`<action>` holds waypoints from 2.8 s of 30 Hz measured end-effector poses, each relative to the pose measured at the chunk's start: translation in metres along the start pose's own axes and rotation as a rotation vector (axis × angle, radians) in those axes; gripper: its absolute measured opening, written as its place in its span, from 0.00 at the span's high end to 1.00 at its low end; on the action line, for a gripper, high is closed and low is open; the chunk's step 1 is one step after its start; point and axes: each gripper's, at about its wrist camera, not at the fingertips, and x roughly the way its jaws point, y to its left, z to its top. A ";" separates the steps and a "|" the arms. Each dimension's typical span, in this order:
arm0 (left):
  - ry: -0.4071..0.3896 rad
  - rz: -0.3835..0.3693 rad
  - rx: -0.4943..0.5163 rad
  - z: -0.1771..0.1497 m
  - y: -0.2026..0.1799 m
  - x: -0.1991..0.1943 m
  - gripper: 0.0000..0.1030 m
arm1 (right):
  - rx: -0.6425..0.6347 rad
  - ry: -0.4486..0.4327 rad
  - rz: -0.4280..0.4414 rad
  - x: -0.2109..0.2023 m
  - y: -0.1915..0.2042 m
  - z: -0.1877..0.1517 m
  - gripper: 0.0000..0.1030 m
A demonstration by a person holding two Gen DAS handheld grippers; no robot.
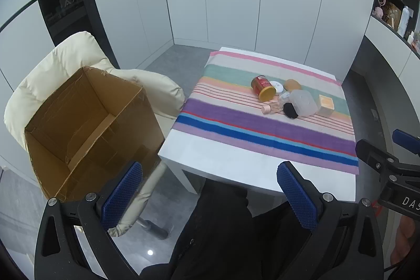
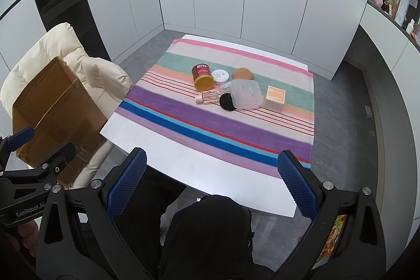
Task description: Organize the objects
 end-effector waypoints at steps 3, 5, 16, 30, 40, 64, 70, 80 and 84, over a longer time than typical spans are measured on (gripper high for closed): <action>0.005 0.003 -0.001 -0.001 0.001 0.001 0.00 | -0.005 0.001 0.001 -0.002 0.005 -0.001 0.02; 0.008 0.000 -0.001 -0.001 0.002 0.001 0.00 | -0.007 0.002 0.003 0.002 0.003 -0.004 0.02; 0.006 -0.001 0.004 0.000 0.001 0.002 0.00 | -0.007 0.005 0.004 0.003 0.002 -0.004 0.02; 0.004 -0.001 0.007 -0.001 0.000 0.002 0.00 | -0.006 0.007 0.004 0.002 0.002 -0.004 0.02; 0.008 -0.002 0.008 -0.001 -0.001 0.002 0.00 | -0.009 0.008 0.003 0.003 0.004 -0.005 0.02; 0.027 -0.032 0.037 -0.001 -0.007 0.007 0.00 | -0.012 0.010 -0.007 0.004 0.003 -0.007 0.02; 0.031 -0.050 0.047 -0.001 -0.013 0.008 0.00 | -0.011 0.006 -0.014 0.003 0.000 -0.004 0.02; 0.007 -0.081 0.061 0.004 -0.027 0.005 0.00 | 0.040 0.011 -0.026 0.000 -0.019 -0.007 0.02; -0.006 -0.084 0.095 0.007 -0.040 0.007 0.00 | 0.051 0.001 -0.048 -0.001 -0.027 -0.009 0.02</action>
